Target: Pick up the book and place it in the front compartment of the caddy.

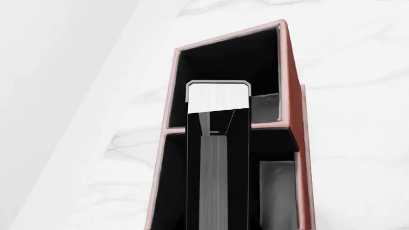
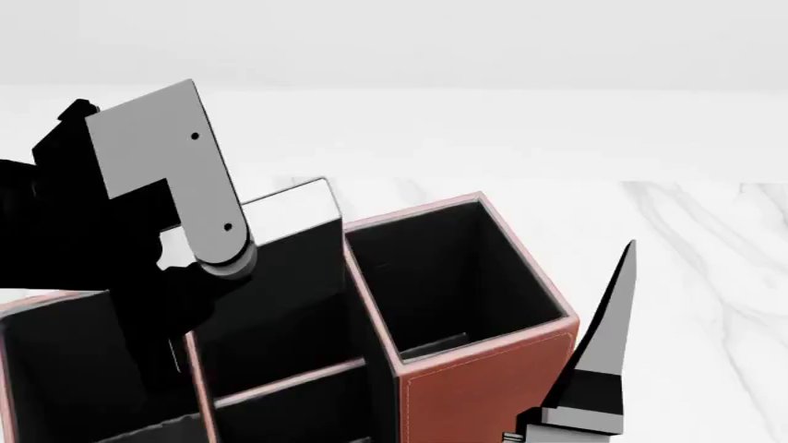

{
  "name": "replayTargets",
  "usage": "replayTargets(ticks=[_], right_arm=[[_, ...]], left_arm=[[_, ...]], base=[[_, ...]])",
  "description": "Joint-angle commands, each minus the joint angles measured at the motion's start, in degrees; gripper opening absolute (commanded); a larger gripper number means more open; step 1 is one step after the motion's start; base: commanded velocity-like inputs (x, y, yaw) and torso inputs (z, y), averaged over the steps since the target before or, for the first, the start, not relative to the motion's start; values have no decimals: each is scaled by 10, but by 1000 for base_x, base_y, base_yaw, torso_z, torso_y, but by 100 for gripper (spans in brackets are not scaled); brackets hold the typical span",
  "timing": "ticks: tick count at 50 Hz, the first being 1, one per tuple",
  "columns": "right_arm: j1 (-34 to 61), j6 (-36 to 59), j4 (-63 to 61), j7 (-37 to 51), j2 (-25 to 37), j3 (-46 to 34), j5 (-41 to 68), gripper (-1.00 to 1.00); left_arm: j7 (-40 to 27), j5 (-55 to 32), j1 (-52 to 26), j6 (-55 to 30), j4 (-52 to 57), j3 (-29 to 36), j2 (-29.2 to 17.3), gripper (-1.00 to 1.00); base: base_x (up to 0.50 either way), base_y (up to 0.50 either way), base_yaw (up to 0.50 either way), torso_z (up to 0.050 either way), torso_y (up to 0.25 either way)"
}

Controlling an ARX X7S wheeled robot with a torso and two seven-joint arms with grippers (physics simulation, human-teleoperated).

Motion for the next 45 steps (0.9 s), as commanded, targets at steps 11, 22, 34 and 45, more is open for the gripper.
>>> replayTargets(ticks=[11, 22, 34, 45], right_arm=[[-7, -19, 0, 18, 21, 3, 11, 100], [-8, -29, 4, 24, 28, -3, 11, 100], [-9, -38, 15, 23, 27, -11, 7, 100], [-8, -42, 20, 23, 28, -15, 5, 100]], left_arm=[[26, 92, 27, 86, -65, 42, 15, -100], [38, 123, 51, 126, -88, 67, 16, -100], [49, 154, 73, 167, -117, 88, 18, -100], [49, 180, 103, 205, -140, 105, 19, -100]], base=[[0, 0, 0, 1, 2], [0, 0, 0, 0, 1], [0, 0, 0, 0, 2], [0, 0, 0, 0, 1]])
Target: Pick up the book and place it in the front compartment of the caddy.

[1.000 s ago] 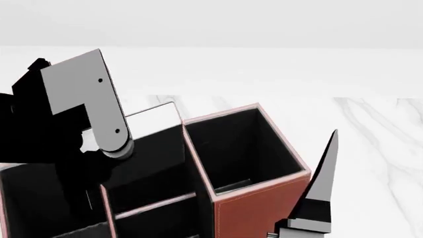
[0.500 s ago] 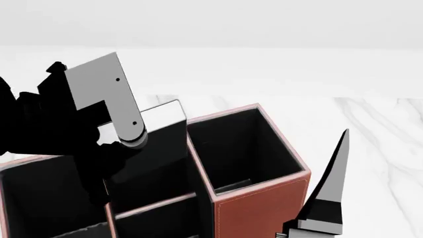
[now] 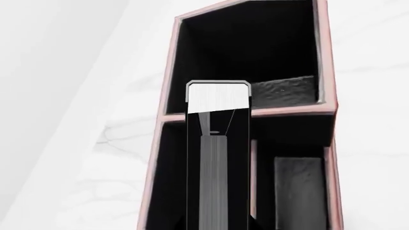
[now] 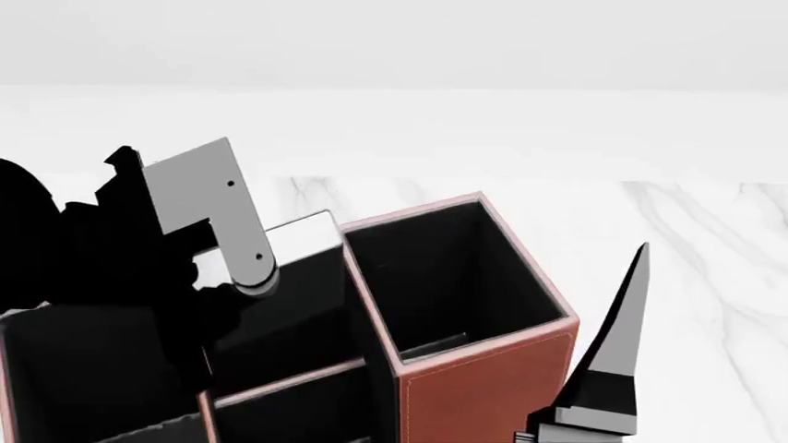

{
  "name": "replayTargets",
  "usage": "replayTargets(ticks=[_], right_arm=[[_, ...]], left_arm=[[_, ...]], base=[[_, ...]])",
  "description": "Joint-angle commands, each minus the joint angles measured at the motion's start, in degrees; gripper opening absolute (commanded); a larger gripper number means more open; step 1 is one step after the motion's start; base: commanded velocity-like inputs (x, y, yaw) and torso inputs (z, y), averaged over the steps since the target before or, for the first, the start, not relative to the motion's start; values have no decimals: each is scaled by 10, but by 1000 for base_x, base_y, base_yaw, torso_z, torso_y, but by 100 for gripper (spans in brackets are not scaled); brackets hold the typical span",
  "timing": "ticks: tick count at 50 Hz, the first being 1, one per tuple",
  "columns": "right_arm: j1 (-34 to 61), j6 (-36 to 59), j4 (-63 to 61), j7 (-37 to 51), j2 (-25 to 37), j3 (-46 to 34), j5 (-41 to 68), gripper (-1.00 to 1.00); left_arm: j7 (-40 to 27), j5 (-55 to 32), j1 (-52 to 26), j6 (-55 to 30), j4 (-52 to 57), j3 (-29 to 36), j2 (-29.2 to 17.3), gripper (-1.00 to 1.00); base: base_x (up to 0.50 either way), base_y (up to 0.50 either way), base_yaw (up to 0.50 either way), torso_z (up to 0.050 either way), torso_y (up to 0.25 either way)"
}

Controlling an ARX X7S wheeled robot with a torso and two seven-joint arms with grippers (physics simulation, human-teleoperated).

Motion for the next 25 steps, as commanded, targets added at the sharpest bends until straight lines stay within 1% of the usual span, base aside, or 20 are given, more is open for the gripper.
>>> replayTargets(ticks=[1, 15, 25], right_arm=[[-1, -8, 7, 0, 2, -3, -1, 100], [0, -10, 11, 2, 3, -7, -1, 100], [-4, -18, 14, 1, 5, -5, -1, 100]], left_arm=[[-8, 44, 19, 41, -25, 8, 1, -100], [-6, 75, 46, 76, -53, 32, 11, -100], [-3, 84, 61, 97, -80, 35, 22, -100]], base=[[0, 0, 0, 0, 0], [0, 0, 0, 1, 1], [0, 0, 0, 0, 1]])
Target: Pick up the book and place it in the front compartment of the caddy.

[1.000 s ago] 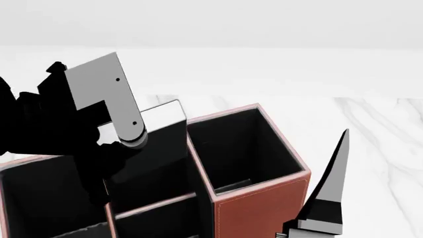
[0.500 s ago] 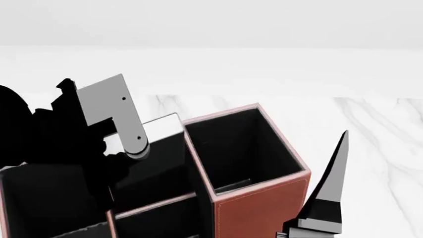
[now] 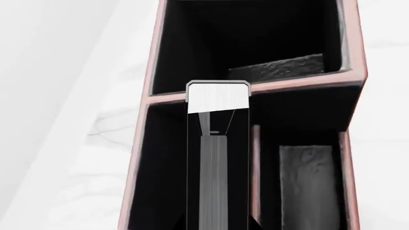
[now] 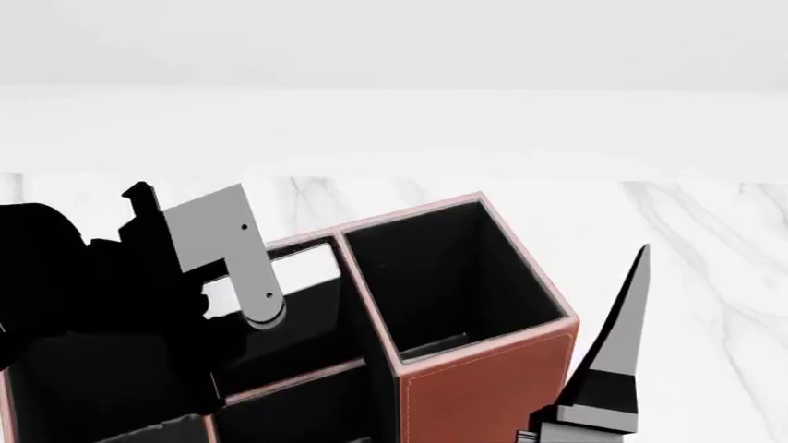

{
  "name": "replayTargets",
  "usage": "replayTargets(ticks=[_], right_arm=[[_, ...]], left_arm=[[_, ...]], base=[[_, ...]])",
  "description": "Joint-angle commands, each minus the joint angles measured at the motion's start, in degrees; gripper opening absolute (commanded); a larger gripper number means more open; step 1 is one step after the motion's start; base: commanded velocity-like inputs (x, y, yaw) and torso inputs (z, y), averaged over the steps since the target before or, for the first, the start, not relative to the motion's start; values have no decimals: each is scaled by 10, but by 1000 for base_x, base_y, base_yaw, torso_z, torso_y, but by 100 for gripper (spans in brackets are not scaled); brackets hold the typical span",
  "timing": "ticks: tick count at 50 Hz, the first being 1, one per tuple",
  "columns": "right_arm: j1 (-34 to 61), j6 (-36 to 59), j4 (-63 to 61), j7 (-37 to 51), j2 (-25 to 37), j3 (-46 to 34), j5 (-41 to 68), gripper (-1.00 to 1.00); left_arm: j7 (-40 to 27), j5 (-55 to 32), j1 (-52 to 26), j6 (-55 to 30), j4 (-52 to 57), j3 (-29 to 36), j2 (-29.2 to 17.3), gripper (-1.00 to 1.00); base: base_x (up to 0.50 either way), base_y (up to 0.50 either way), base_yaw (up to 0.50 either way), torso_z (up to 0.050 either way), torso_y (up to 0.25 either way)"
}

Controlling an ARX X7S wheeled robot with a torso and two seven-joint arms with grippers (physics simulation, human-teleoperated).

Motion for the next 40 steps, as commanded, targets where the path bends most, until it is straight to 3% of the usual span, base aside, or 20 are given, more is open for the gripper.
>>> replayTargets(ticks=[1, 40], right_arm=[[-2, -6, 4, 0, 2, 0, 0, 100], [1, -10, 12, 2, 6, -11, -3, 100]], left_arm=[[-8, 29, 9, 28, -29, -2, 11, -100], [-13, 70, 88, 141, -157, 1, 46, -100]], base=[[0, 0, 0, 0, 10], [0, 0, 0, 0, 1]])
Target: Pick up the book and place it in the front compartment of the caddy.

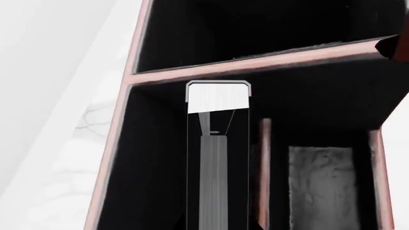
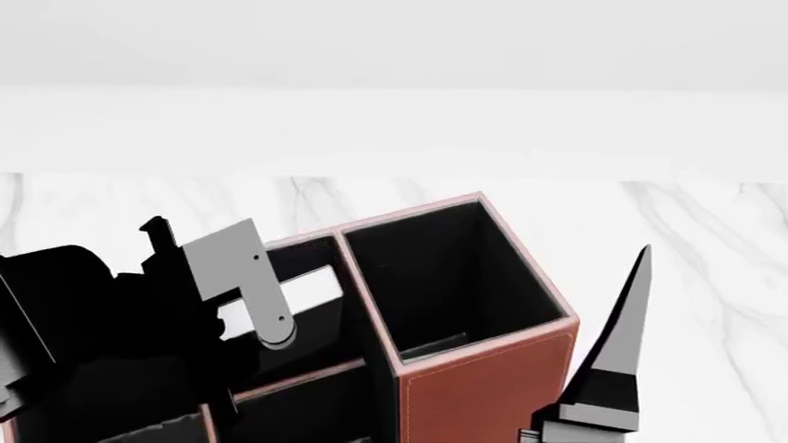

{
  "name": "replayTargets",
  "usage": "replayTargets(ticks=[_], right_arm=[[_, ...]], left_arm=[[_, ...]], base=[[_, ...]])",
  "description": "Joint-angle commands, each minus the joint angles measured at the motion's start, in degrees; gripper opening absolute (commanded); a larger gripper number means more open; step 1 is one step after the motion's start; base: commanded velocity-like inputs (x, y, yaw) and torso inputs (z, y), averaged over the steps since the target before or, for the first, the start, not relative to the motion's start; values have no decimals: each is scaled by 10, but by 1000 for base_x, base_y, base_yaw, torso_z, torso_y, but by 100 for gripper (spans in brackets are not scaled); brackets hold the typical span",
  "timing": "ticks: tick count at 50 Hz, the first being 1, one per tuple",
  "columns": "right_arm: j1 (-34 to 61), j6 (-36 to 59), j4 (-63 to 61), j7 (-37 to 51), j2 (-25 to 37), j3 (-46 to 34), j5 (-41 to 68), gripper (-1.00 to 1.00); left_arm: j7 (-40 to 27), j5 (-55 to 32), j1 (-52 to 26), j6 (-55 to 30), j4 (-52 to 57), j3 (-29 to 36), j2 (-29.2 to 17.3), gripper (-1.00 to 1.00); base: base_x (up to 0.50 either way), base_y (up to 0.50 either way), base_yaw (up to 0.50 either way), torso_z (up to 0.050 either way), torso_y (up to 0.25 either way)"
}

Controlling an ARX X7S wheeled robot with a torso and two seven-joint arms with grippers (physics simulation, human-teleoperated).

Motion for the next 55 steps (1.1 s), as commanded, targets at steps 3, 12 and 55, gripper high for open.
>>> replayTargets(ticks=[3, 12, 55], right_arm=[[2, 0, 4, 1, 0, -6, -3, 100], [3, 1, 5, 2, 1, -7, -2, 100], [0, -7, 5, 7, 9, -5, 2, 100]], left_arm=[[-12, 27, 19, 45, -51, -9, 13, -100], [-5, 35, 26, 67, -79, -8, 26, -100], [5, 59, 47, 123, -191, -8, 71, 100]], base=[[0, 0, 0, 0, 0], [0, 0, 0, 1, 1], [0, 0, 0, 0, 1]])
